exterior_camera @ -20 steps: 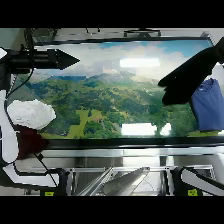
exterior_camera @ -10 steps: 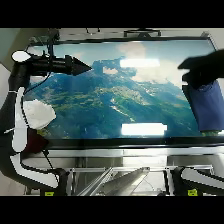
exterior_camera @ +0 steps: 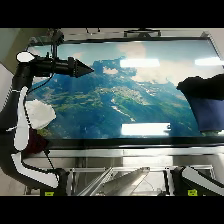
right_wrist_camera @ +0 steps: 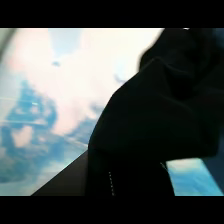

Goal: Fold the shirts.

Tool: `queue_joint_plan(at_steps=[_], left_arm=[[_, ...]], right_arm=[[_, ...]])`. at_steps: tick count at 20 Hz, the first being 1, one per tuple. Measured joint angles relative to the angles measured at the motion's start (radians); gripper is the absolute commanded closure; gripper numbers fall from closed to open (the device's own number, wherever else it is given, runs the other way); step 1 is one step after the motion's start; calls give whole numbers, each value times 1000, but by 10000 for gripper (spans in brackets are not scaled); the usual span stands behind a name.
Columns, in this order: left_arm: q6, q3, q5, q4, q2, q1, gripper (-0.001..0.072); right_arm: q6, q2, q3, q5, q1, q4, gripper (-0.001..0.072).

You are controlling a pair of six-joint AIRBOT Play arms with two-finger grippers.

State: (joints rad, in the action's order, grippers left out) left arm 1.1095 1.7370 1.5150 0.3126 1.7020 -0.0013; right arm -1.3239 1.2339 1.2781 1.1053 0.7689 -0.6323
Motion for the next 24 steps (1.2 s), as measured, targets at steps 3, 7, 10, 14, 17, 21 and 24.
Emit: queue_joint_plan(at_steps=[3,7,10,14,17,21,24], left_arm=[[0,0,-12,0,0,0,701],[0,0,-52,0,0,0,701],[0,0,-71,0,0,0,701],[1,0,-91,1,0,0,701],[4,0,-100,1,0,0,701],[4,0,-89,1,0,-2,700],[4,0,-71,1,0,-2,700]], right_arm=[[132,77,11,-116,-32,225,682],[278,276,229,-195,-77,519,682],[272,397,472,-179,-84,568,682],[185,451,597,-80,-37,441,681],[146,462,571,102,16,334,682],[145,373,388,255,115,267,681],[145,229,148,251,212,193,681]])
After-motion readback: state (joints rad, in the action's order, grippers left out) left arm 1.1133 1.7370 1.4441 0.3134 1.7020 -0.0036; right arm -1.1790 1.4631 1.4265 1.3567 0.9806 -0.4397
